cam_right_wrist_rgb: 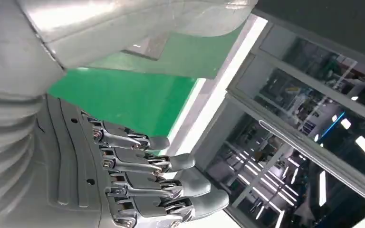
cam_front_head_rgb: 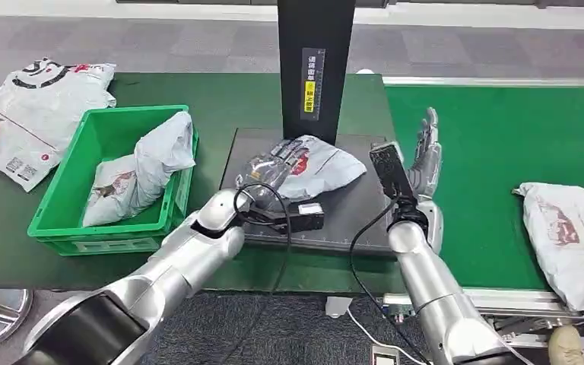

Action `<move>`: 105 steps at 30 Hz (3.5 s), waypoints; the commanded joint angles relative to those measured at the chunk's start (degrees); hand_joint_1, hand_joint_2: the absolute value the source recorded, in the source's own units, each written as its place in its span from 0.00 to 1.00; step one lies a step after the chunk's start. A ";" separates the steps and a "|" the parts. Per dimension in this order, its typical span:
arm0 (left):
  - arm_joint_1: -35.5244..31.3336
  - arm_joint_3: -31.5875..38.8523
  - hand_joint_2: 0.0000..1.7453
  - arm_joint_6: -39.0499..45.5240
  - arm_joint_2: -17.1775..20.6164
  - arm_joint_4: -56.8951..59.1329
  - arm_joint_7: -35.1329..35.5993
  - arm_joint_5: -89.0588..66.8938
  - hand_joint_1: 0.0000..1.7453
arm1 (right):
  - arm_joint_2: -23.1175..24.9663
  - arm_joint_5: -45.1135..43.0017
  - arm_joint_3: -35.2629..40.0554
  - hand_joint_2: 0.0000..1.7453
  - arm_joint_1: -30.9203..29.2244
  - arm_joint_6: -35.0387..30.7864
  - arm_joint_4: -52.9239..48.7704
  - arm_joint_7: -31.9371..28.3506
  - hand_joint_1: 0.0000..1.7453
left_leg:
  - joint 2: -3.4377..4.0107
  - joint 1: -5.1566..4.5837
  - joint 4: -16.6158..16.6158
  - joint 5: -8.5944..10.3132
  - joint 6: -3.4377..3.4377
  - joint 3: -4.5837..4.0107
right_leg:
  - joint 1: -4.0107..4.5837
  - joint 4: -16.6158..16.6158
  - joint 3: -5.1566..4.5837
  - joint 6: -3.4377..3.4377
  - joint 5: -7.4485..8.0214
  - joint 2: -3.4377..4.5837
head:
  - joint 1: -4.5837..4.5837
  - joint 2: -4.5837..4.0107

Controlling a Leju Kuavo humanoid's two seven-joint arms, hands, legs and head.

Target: Moved the parcel from conveyor to table for the left to box.

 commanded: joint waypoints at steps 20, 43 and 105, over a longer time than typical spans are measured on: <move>-1.90 -0.25 1.00 -12.27 -0.84 6.15 -1.69 -1.55 0.00 | -2.92 0.13 -2.14 1.00 1.94 1.41 -2.13 -0.09 0.00 | -0.02 0.04 -0.05 -0.16 -0.06 0.27 | 0.02 -0.06 0.27 -0.05 -0.13 0.14 | 0.00 -0.02; 1.34 -7.47 1.00 -9.57 0.81 8.22 5.13 -9.88 1.00 | -2.79 1.84 -1.35 1.00 5.33 3.80 -8.53 1.80 0.00 | 0.16 0.03 -0.11 -0.31 0.03 0.54 | 0.00 -0.12 0.54 0.07 -0.22 0.29 | 0.00 -0.02; -8.38 16.84 1.00 -7.26 28.46 10.95 39.42 -27.90 1.00 | -2.29 -0.21 0.96 1.00 2.82 1.22 -1.34 3.22 0.00 | 0.48 0.11 -0.12 -0.34 -0.30 0.45 | 0.10 0.14 0.25 -0.30 -0.31 0.63 | 0.00 0.00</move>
